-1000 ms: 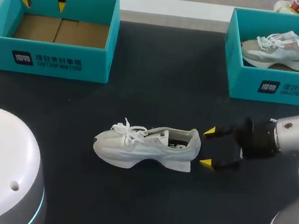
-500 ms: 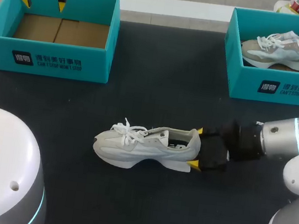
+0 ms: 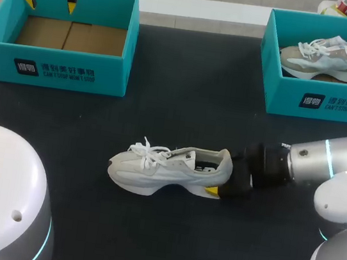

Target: Take the shoe out of the shoebox, open the shoe tongue, remove and reinsert the insole, then place the shoe into the shoebox

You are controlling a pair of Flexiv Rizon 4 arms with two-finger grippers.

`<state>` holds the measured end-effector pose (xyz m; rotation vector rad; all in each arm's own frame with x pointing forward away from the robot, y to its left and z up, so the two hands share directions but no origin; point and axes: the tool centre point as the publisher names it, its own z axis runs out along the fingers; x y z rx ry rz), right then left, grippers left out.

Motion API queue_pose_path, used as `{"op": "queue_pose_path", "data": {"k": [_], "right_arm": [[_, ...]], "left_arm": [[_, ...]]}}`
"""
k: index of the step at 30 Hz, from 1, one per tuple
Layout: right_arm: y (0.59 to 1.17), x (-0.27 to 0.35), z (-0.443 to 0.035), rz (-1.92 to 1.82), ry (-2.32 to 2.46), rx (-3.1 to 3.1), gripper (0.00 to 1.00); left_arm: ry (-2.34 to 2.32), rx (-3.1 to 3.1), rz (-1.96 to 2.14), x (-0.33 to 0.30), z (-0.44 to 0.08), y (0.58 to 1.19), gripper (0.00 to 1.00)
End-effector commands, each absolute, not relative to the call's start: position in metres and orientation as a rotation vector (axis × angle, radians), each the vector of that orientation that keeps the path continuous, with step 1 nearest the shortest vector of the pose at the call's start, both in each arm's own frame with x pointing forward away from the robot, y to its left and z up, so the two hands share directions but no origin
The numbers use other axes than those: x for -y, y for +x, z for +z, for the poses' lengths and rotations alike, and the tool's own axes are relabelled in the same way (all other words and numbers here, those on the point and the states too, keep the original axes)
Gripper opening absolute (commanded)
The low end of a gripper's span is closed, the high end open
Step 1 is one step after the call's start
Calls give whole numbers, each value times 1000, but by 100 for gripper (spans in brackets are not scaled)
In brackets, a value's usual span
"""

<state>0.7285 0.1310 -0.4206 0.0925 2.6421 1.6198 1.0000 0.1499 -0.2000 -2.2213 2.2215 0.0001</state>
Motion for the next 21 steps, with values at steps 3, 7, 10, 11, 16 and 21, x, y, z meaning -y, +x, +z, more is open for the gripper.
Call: {"op": "queue_pose_path", "data": {"k": [3,7,10,11,16,21], "right_arm": [[731,-139,-431,1629,93,-2637,0],[731,-138,-433,1627,95,-2639,0],[731,-135,-433,1620,96,-2643,0],[731,-133,-433,1613,97,-2646,0],[732,-130,-434,1599,91,-2657,0],[732,-130,-434,1599,91,-2657,0]], "left_arm": [[-2221,-2222,0,-150,-200,1000,100],[-2221,-2222,0,-150,-200,1000,100],[-2221,-2222,0,-150,-200,1000,100],[-2221,-2222,0,-150,-200,1000,100],[-2221,-2222,0,-150,-200,1000,100],[-2221,-2222,0,-150,-200,1000,100]]}}
